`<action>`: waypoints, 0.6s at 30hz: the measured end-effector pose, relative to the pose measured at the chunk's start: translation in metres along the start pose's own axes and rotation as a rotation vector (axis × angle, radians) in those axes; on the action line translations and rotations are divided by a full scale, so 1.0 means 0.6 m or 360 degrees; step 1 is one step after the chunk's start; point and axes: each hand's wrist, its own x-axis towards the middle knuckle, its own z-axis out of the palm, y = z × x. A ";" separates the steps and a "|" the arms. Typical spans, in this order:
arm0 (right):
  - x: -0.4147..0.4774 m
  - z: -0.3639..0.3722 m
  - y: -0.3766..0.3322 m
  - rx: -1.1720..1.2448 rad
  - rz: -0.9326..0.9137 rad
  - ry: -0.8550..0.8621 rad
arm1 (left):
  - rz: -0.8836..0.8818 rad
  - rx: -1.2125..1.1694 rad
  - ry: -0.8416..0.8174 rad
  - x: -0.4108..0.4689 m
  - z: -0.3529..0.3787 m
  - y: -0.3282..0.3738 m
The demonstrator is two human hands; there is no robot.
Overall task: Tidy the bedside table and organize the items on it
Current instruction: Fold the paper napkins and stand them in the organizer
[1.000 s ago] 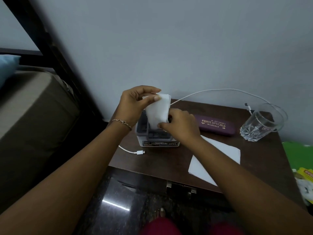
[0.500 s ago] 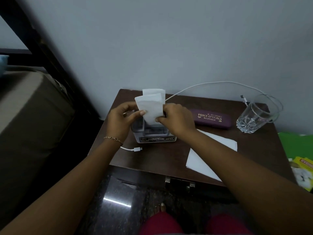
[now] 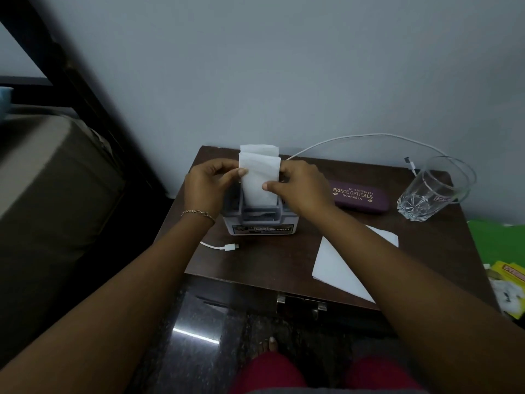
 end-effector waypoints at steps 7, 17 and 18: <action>0.000 0.004 0.005 0.0068 -0.0016 0.0024 | -0.0089 0.0064 0.0063 -0.011 0.000 -0.015; 0.023 0.008 0.014 0.0347 -0.0003 0.0040 | -0.0024 0.0202 0.0042 -0.001 0.004 -0.024; 0.022 0.010 0.015 0.0342 0.0010 0.0004 | -0.0059 0.0186 0.0022 -0.001 0.004 -0.024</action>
